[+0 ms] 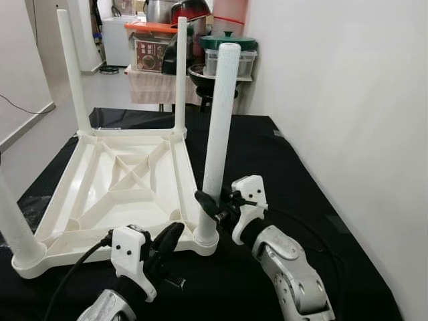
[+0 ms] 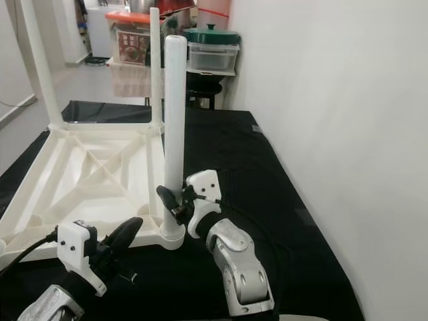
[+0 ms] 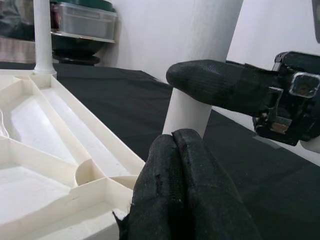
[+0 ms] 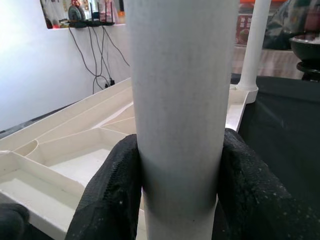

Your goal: Building children table

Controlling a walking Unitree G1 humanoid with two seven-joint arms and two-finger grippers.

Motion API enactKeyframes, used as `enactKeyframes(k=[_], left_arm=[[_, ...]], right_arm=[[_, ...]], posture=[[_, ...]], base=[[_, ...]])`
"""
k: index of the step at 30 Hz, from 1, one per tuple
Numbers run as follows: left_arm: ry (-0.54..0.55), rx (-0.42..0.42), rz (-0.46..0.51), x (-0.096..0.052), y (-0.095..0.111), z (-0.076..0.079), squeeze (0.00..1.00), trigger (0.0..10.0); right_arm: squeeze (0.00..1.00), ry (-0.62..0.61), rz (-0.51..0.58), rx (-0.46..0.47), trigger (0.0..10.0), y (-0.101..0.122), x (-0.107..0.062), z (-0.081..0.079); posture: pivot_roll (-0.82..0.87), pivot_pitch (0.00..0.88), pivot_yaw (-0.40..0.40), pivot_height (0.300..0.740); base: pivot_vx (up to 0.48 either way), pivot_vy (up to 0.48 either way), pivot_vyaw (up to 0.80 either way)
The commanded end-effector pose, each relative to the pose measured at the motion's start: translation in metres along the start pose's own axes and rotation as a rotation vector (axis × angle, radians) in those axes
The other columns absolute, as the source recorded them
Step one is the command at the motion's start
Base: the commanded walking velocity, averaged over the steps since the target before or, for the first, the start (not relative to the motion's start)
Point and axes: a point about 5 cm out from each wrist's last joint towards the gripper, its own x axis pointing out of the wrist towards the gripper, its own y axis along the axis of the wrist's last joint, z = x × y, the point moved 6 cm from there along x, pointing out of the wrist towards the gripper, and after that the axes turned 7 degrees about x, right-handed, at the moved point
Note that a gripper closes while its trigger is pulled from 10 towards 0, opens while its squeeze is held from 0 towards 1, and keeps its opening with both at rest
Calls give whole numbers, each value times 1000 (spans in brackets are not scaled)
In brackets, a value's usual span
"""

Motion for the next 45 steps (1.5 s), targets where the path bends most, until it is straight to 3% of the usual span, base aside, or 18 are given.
enactKeyframes(k=[1, 3, 4, 7, 9, 14, 15, 16, 23, 24, 25, 26, 27, 28, 29, 39, 42, 45], left_arm=[[-2, 11, -8, 1, -1, 1, 0, 7216], [-3, 11, -8, 2, -1, 1, 0, 7216], [-5, 9, -7, 2, -1, 1, 0, 7490], [-7, 7, -7, 3, -2, 2, 0, 7608], [-10, 4, -6, 4, -2, 3, 0, 7647], [-9, 4, -4, 4, -2, 3, 0, 7569], [-9, 4, -4, 4, -2, 3, 0, 7569], [-8, 5, -4, 4, -2, 3, 0, 7529], [-8, 5, -7, 4, -3, 5, 0, 7608], [-8, 6, -6, 4, -2, 5, 0, 7686], [-8, 6, -6, 4, -2, 5, 0, 7686], [-8, 12, -4, 4, -2, 5, 0, 7843], [-8, 18, 1, 3, 0, 6, 0, 8078], [-8, 18, 1, 3, 0, 6, 0, 8078], [-1, 21, 7, 1, 1, 6, 0, 10000], [8, 44, -7, -1, 0, 6, 0, 10000], [7, 44, -8, -1, 0, 6, 0, 10000], [3, 45, -7, -2, 1, 6, 0, 10000]], right_arm=[[557, 10, -160, 109, 10000, -38, -3, -1], [557, 34, -153, 131, 10000, -34, -3, -5], [1000, 110, -142, 142, 10000, -27, -2, -12], [1000, 209, -130, 104, 10000, -17, -2, -17], [1000, 385, -119, 1, 10000, 0, -5, -20], [1000, 526, -159, -115, 10000, 14, -11, 2], [675, 559, -176, -125, 10000, 16, -12, 8], [0, 594, -195, -125, 10000, 19, -13, 14], [0, 647, -242, -75, 10000, 28, -6, 34], [0, 656, -246, -66, 5294, 29, -5, 35], [0, 656, -246, -66, 5294, 29, -5, 35], [0, 673, -250, -63, 0, 29, -5, 36], [0, 686, -252, -64, 627, 29, -5, 36], [0, 686, -252, -64, 627, 29, -5, 36], [0, 698, -255, -61, 0, 28, -6, 36], [0, 695, -250, -29, 0, 16, -25, 50], [0, 665, -252, -34, 0, 12, -29, 50], [0, 561, -265, -57, 0, 1, -29, 49]], posture=[[30, 0, -103, 740], [32, 0, -103, 740], [34, 0, -105, 740], [35, 0, -105, 740], [36, 0, -105, 740], [38, 0, -111, 740], [43, 0, -115, 740], [45, 0, -117, 740], [52, 0, -118, 740], [63, 0, -124, 740], [63, 0, -124, 740], [63, 0, -124, 740], [62, 0, -123, 740], [62, 0, -123, 740], [54, 0, -114, 740], [52, 0, -102, 740], [51, 0, -101, 740], [52, 0, -108, 740]], base=[[0, 0, 0], [0, 0, 0], [0, 0, 0], [0, 0, 0], [0, 0, 0], [0, 0, 0], [0, 0, 0], [0, 0, 0], [0, 0, 0], [0, 0, 0], [0, 0, 0], [0, 0, 0], [0, 0, 0], [0, 0, 0], [0, 0, 0], [0, 0, 0], [0, 0, 0], [0, 0, 0]])
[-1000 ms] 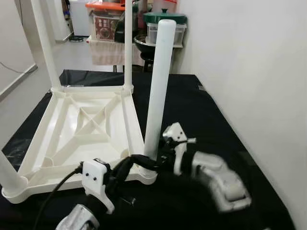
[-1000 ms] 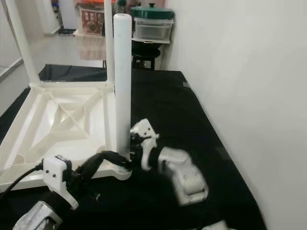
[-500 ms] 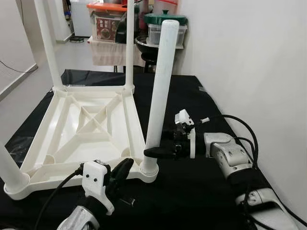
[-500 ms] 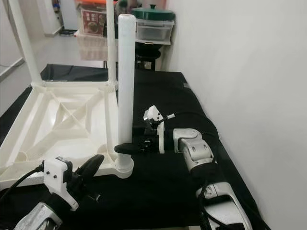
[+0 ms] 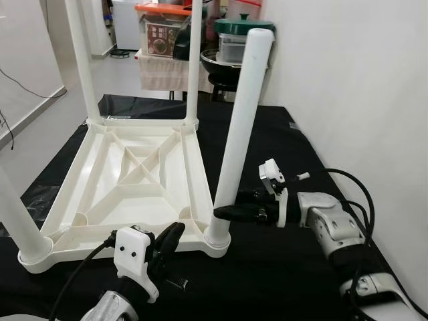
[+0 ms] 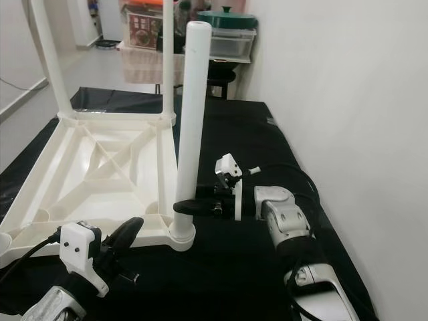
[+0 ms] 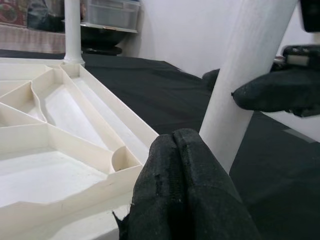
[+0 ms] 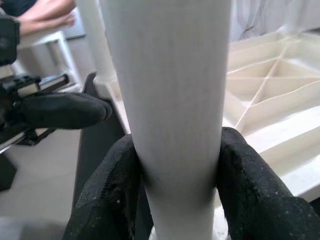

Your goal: Building children table

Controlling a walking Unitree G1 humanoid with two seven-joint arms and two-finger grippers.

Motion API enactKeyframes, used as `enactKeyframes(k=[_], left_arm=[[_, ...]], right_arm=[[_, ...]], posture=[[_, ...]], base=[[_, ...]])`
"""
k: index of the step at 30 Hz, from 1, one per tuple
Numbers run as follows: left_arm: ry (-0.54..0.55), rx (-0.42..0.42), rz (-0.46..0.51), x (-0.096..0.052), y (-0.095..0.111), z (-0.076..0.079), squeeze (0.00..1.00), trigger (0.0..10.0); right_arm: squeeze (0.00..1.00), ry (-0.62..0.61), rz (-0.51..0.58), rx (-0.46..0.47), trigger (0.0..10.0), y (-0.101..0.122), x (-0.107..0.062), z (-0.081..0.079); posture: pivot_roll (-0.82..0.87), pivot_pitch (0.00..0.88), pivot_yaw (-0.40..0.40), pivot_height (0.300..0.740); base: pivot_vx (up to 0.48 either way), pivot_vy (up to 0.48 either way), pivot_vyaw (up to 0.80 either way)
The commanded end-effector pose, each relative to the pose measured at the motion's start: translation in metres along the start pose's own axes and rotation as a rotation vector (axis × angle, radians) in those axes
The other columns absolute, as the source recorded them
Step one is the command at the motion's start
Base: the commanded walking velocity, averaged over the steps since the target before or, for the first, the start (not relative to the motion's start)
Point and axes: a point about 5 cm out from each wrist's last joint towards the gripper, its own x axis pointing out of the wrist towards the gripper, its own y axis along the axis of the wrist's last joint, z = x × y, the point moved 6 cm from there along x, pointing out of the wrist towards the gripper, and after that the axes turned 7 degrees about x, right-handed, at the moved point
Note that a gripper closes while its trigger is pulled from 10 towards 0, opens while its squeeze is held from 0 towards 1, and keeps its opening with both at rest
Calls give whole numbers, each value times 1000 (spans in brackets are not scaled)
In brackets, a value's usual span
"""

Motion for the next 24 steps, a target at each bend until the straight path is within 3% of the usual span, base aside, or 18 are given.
enactKeyframes(k=[1, 2, 3, 4, 6, 7, 13, 14, 15, 16, 18, 19, 20, 21, 22, 23, 24], left_arm=[[-12, 6, 1, -1, 1, 2, 0, 10000], [-13, 8, 1, -2, 1, 2, 0, 10000], [-13, 8, 1, -2, 1, 2, 0, 10000], [-12, 11, 0, -2, 2, 1, 0, 10000], [-12, 11, 0, -2, 2, 1, 0, 10000], [-9, 13, -4, -2, 1, -1, 0, 10000], [-20, 3, -6, 0, -1, 0, 0, 10000], [-20, 1, -6, -1, -1, 1, 0, 10000], [-20, 1, -6, -1, -1, 1, 0, 10000], [-17, 2, -5, -1, -1, 1, 0, 10000], [-16, 3, -5, -1, -1, 1, 0, 10000], [-14, 5, -4, -1, 0, 1, 0, 10000], [-14, 5, -4, -1, 0, 1, 0, 10000], [-12, 5, -2, 0, 0, 1, 0, 10000], [-12, 4, -1, 0, 0, 1, 0, 10000], [-12, 4, -1, 0, 0, 1, 0, 10000], [-13, 2, 0, 0, 0, 1, 0, 10000]], right_arm=[[0, -104, -64, 53, 0, -22, 2, 3], [0, -398, 7, 90, 0, -24, 11, 19], [0, -398, 7, 90, 0, -24, 11, 19], [0, -776, 40, 230, 0, -47, 7, 21], [0, -776, 40, 230, 0, -47, 7, 21], [0, -736, -24, 193, 0, -64, 26, -9], [0, -664, -25, 202, 0, -63, 34, -12], [0, -668, -53, 188, 4392, -64, 35, -14], [0, -668, -53, 188, 4392, -64, 35, -14], [0, -656, -84, 175, 10000, -65, 38, -18], [0, -660, -91, 182, 10000, -65, 39, -20], [859, -615, -87, 184, 10000, -61, 43, -23], [859, -615, -87, 184, 10000, -61, 43, -23], [1000, -437, -55, 142, 10000, -44, 53, -37], [1000, -349, -38, 112, 10000, -36, 56, -44], [1000, -349, -38, 112, 10000, -36, 56, -44], [1000, -257, -8, 33, 10000, -23, 56, -49]], posture=[[57, 0, -115, 740], [61, 0, -121, 740], [61, 0, -121, 740], [46, 5, -117, 740], [46, 5, -117, 740], [29, 0, -92, 740], [51, 0, -109, 740], [54, 0, -110, 740], [54, 0, -110, 740], [57, 0, -111, 740], [57, 0, -111, 740], [56, 0, -111, 740], [56, 0, -111, 740], [54, 0, -109, 740], [54, 0, -109, 740], [54, 0, -109, 740], [56, 0, -110, 740]], base=[[0, 0, 0], [0, 0, 0], [0, 0, 0], [0, 0, 0], [0, 0, 0], [0, 0, 0], [0, 0, 0], [0, 0, 0], [0, 0, 0], [0, 0, 0], [0, 0, 0], [0, 0, 0], [0, 0, 0], [0, 0, 0], [0, 0, 0], [0, 0, 0], [0, 0, 0]])
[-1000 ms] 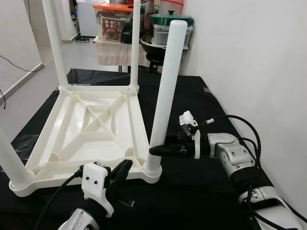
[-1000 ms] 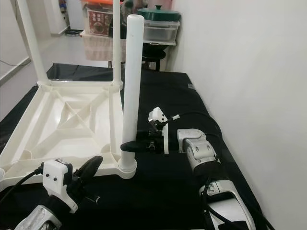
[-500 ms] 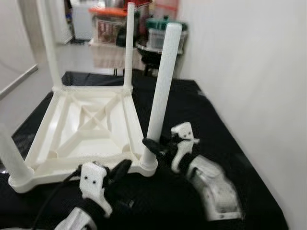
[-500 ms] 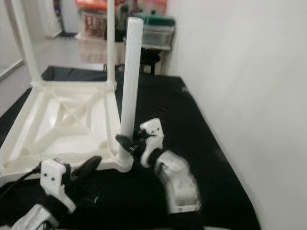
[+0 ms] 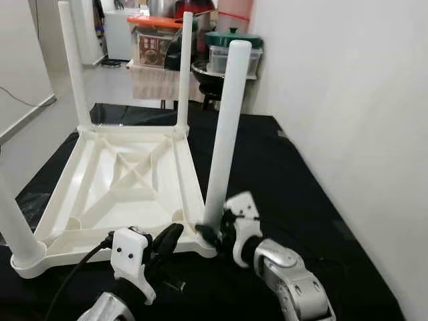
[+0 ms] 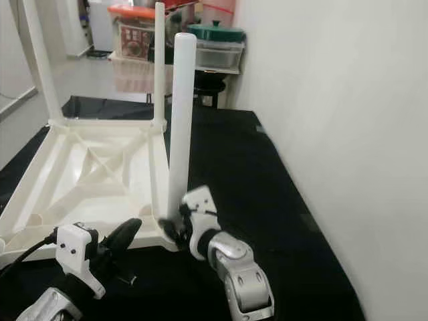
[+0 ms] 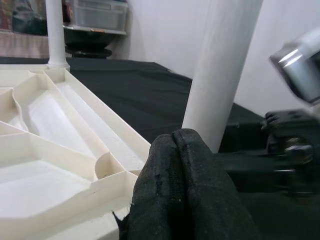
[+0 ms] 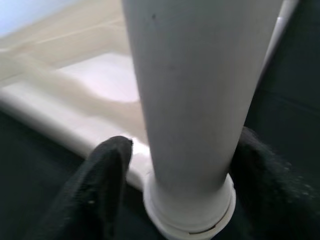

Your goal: Building children table

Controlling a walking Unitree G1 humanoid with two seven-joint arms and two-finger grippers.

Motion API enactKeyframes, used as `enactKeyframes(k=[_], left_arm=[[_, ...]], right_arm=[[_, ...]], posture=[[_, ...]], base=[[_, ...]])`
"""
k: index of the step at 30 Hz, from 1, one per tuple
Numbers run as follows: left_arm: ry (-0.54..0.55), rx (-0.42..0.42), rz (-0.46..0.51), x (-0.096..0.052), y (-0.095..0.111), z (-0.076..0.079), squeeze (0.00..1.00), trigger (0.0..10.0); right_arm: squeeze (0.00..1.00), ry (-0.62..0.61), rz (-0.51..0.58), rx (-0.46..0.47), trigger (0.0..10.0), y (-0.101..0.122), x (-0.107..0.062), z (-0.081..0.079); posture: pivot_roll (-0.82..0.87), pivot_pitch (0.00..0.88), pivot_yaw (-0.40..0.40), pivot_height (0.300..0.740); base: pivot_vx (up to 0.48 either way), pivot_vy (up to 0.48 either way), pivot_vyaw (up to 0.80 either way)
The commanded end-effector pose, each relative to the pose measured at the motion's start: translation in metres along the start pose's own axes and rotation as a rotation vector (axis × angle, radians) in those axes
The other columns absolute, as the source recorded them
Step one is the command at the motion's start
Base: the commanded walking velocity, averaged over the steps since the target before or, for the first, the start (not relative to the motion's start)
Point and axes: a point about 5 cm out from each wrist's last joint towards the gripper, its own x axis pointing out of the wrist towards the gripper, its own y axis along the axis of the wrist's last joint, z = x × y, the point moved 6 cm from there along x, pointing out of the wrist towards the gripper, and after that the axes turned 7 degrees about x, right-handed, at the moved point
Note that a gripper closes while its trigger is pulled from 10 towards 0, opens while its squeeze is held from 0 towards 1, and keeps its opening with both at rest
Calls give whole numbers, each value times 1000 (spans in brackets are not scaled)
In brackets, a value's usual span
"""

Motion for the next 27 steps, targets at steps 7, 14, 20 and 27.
enactKeyframes(k=[7, 14, 20, 27], left_arm=[[-8, -9, -5, 3, -4, 2, 0, 10000], [-7, -12, -4, 5, -5, 3, 0, 10000], [-7, -15, -3, 5, -5, 4, 0, 10000], [-9, -19, -1, 4, -4, 5, 0, 10000]], right_arm=[[0, 306, 93, -172, 10000, 43, -1, -3], [0, 424, 52, -192, 10000, 62, -1, 24], [0, 487, 60, -160, 0, 68, -2, 31], [0, 407, 72, -146, 0, 59, -6, 43]], posture=[[66, 0, -120, 740], [79, 0, -130, 740], [76, 0, -129, 740], [64, 0, -122, 740]], base=[[0, 0, 0], [0, 0, 0], [0, 0, 0], [0, 0, 0]])
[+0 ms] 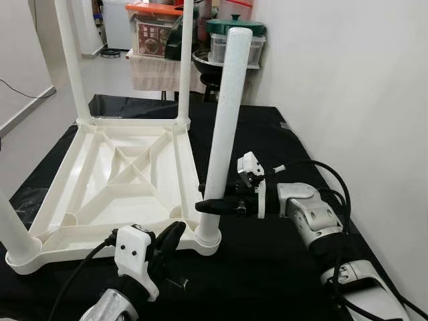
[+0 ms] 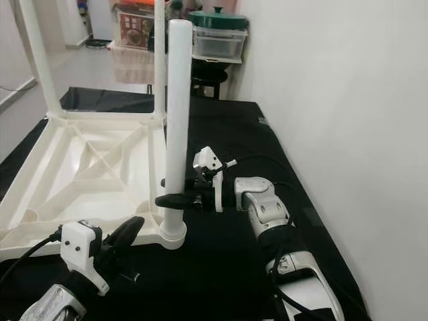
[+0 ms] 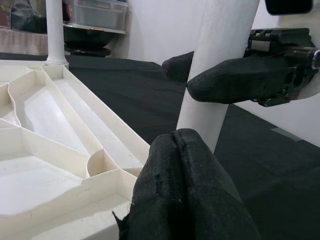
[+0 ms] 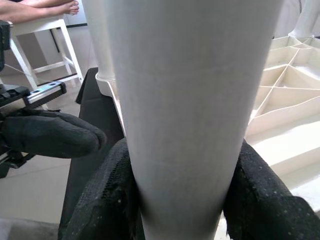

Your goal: Building children table

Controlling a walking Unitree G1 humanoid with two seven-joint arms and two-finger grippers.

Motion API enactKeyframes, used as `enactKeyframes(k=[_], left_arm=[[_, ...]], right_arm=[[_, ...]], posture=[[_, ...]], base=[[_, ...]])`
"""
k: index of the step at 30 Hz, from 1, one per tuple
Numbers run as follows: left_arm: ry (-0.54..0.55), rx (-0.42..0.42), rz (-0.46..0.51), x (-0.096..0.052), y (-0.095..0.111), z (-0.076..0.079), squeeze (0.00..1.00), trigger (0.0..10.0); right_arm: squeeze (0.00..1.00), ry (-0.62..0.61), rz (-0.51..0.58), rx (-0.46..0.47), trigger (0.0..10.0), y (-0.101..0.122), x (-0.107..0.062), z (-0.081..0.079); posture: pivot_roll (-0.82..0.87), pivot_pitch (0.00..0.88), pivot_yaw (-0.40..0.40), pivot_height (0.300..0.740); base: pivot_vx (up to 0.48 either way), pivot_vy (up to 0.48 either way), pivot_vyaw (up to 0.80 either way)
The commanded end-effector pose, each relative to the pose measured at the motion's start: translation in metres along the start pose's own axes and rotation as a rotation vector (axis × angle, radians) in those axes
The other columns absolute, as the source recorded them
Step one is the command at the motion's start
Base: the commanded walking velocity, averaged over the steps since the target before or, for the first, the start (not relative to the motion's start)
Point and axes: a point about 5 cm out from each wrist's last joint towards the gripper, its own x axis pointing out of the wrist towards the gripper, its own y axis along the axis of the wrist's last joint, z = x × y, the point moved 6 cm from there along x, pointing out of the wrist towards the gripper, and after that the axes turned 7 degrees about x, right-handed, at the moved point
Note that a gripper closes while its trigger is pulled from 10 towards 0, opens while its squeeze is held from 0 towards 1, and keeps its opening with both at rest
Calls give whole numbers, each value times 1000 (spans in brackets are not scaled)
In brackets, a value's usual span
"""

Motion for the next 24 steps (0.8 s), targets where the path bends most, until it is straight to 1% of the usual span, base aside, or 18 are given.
enactKeyframes(k=[1, 3, 4, 5, 6, 7, 8, 9, 10, 11, 12, 14, 15, 19, 20, 21, 22, 24], left_arm=[[-1, -7, -3, 0, 0, 1, 0, 10000], [-1, -8, -2, -1, 0, 1, 0, 10000], [-1, -8, -1, -1, 1, 1, 0, 10000], [-2, -8, -1, -2, 2, 1, 0, 10000], [-3, -8, -2, -3, 2, 0, 0, 10000], [-3, -8, -2, -3, 2, 0, 0, 10000], [-3, -8, -3, -4, 3, -1, 0, 10000], [-3, -8, -3, -4, 3, -1, 0, 10000], [-2, -7, -4, -5, 3, -2, 0, 10000], [-2, -6, -5, -6, 4, -3, 0, 10000], [-4, -6, -7, -7, 4, -3, 0, 10000], [-4, -6, -7, -7, 4, -3, 0, 10000], [-5, -6, -9, -7, 4, -3, 0, 10000], [-4, -5, -14, -8, 4, -5, 0, 10000], [-2, -4, -15, -9, 4, -5, 0, 10000], [2, -2, -16, -9, 4, -7, 0, 10000], [3, -2, -16, -9, 3, -7, 0, 10000], [3, -2, -16, -9, 3, -7, 0, 10000]], right_arm=[[0, -89, 3, 20, 0, -8, -10, 8], [0, -140, 0, 27, 0, -13, -13, 9], [0, -220, -12, 36, 0, -21, -15, 11], [0, -448, 46, 30, 0, -20, -18, 22], [0, -618, 93, 32, 0, -18, -26, 29], [0, -618, 93, 32, 0, -18, -26, 29], [0, -913, 201, 173, 0, -23, -41, 33], [0, -913, 201, 173, 0, -23, -41, 33], [0, -1116, 250, 299, 0, -34, -58, 31], [0, -1005, 147, 243, 0, -46, -31, 7], [0, -942, 112, 212, 0, -50, -18, -4], [0, -942, 112, 212, 0, -50, -18, -4], [0, -866, 82, 171, 0, -53, -7, -11], [0, -816, 47, 170, 0, -58, 0, -12], [0, -805, 31, 165, 8431, -60, 3, -15], [0, -822, 4, 159, 8431, -62, 3, -17], [643, -818, 24, 190, 10000, -59, 3, -19], [643, -818, 24, 190, 10000, -59, 3, -19]], posture=[[55, 0, -117, 740], [55, 0, -117, 740], [49, 0, -116, 740], [54, 2, -121, 740], [54, 2, -121, 740], [54, 2, -121, 740], [58, 16, -112, 740], [58, 16, -112, 740], [52, 18, -107, 740], [34, 27, -90, 740], [57, 20, -93, 740], [57, 20, -93, 740], [57, 20, -93, 740], [65, 31, -91, 740], [64, 30, -90, 740], [61, 25, -88, 740], [62, 22, -87, 740], [62, 22, -87, 740]], base=[[0, 0, 0], [0, 0, 0], [0, 0, 0], [0, 0, 0], [0, 0, 0], [0, 0, 0], [0, 0, 0], [0, 0, 0], [0, 0, 0], [0, 0, 0], [0, 0, 0], [0, 0, 0], [0, 0, 0], [0, 0, 0], [0, 0, 0], [0, 0, 0], [0, 0, 0], [0, 0, 0]])
